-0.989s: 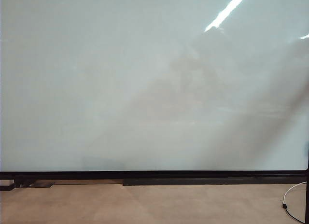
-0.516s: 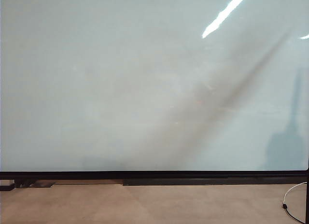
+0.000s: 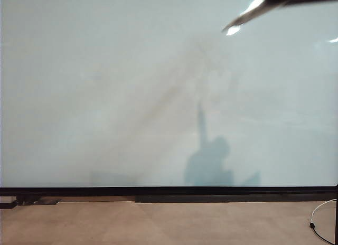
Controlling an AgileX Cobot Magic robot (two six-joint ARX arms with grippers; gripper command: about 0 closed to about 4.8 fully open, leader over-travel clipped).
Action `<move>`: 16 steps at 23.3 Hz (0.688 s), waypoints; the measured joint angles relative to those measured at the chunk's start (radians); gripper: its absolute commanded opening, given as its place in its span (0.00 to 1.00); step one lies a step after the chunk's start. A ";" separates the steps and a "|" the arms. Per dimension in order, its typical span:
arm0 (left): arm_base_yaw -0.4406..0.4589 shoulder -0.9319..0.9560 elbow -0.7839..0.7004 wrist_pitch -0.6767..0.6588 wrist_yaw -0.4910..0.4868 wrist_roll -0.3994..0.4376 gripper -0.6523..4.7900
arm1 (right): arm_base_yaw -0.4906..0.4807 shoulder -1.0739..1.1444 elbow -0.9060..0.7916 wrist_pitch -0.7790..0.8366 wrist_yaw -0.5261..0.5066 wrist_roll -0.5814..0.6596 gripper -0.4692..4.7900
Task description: Pick up the pen on the shelf to the right of the whiteboard and draw a triangle.
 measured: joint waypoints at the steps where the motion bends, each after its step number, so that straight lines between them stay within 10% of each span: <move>1: 0.000 0.000 0.000 0.000 -0.001 0.000 0.11 | 0.042 0.071 0.000 0.060 0.019 -0.012 0.08; 7: 0.000 0.000 0.000 0.000 0.000 0.000 0.11 | 0.058 0.409 0.071 0.505 0.010 0.039 0.08; 16: 0.000 0.000 0.000 0.000 0.000 0.000 0.11 | 0.067 0.515 0.193 0.550 -0.143 0.027 0.08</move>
